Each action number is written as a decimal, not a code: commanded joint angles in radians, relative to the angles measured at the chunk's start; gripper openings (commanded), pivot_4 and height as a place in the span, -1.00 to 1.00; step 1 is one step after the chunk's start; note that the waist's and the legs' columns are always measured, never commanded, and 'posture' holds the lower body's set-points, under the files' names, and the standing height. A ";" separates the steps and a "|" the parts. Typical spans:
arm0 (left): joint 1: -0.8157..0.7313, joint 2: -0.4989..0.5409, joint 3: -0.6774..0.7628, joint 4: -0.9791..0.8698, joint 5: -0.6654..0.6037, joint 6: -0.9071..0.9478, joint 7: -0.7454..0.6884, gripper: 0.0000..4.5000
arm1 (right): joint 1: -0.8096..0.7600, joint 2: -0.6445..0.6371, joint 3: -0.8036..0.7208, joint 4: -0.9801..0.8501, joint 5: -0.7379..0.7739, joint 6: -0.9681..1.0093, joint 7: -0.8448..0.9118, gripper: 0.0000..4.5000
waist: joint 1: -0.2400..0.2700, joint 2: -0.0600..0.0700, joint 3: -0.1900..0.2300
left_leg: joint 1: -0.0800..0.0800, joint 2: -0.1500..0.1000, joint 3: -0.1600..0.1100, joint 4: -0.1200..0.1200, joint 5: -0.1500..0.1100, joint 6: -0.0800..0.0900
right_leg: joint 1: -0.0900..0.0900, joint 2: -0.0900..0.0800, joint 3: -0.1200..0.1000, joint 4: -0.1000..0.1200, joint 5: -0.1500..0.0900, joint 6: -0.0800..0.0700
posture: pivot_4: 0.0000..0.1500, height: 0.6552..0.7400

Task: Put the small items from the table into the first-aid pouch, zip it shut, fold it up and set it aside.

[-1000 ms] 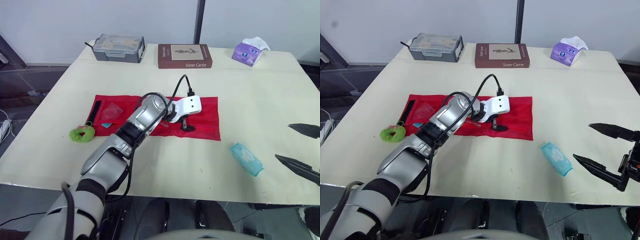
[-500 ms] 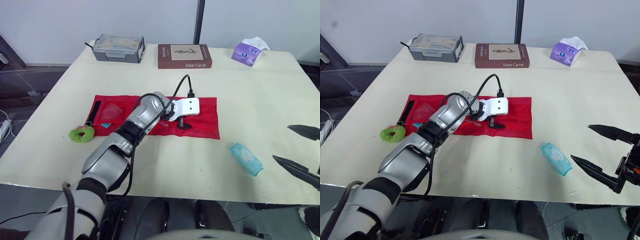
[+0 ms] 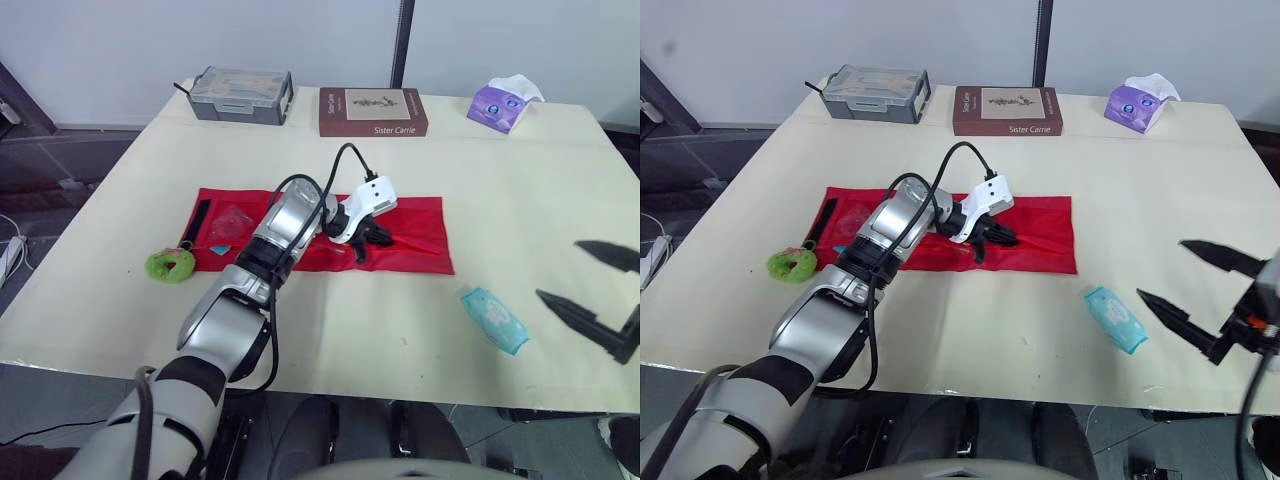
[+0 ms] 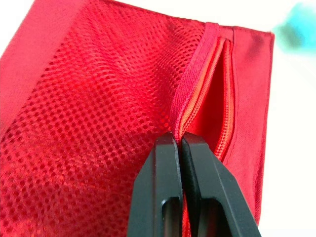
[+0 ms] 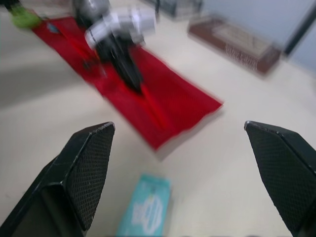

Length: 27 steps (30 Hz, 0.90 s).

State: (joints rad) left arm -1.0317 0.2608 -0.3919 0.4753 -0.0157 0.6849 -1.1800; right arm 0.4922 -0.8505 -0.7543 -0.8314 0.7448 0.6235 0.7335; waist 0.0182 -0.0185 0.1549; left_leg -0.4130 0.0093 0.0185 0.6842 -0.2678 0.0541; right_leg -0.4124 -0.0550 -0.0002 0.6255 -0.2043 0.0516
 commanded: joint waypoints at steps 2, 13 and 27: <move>0.035 -0.028 0.022 -0.108 -0.049 0.083 0.031 -0.99 | 0.003 -0.068 0.114 -0.037 -0.098 0.183 -0.148 1.00 | -0.004 0.000 0.000 | 0.000 0.000 0.001 0.000 0.000 0.000 | 0.000 0.000 0.001 0.000 0.000 0.000 | 1.00 1.00; 0.074 -0.059 0.024 -0.162 -0.058 0.105 0.155 -0.99 | -0.171 0.075 0.429 -0.002 -0.160 0.395 -0.404 1.00 | -0.003 0.000 0.000 | 0.000 0.000 0.001 0.001 0.000 0.000 | 0.000 0.001 0.001 0.000 0.000 0.000 | 1.00 1.00; 0.060 -0.068 0.032 -0.147 -0.082 0.089 0.216 -1.00 | -0.151 0.165 0.453 -0.078 -0.161 0.412 -0.402 -0.42 | -0.003 0.001 -0.001 | 0.001 0.000 0.001 0.000 0.000 0.000 | 0.000 0.001 0.002 0.001 0.001 0.002 | 1.00 1.00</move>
State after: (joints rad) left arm -0.9480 0.2010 -0.3817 0.3447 -0.0834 0.7946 -0.9678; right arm 0.3361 -0.6846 -0.2626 -0.8389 0.5600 1.0435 0.3127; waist 0.0149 -0.0177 0.1543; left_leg -0.4124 0.0094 0.0188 0.6846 -0.2677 0.0542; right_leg -0.4128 -0.0536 0.0013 0.6260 -0.2024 0.0548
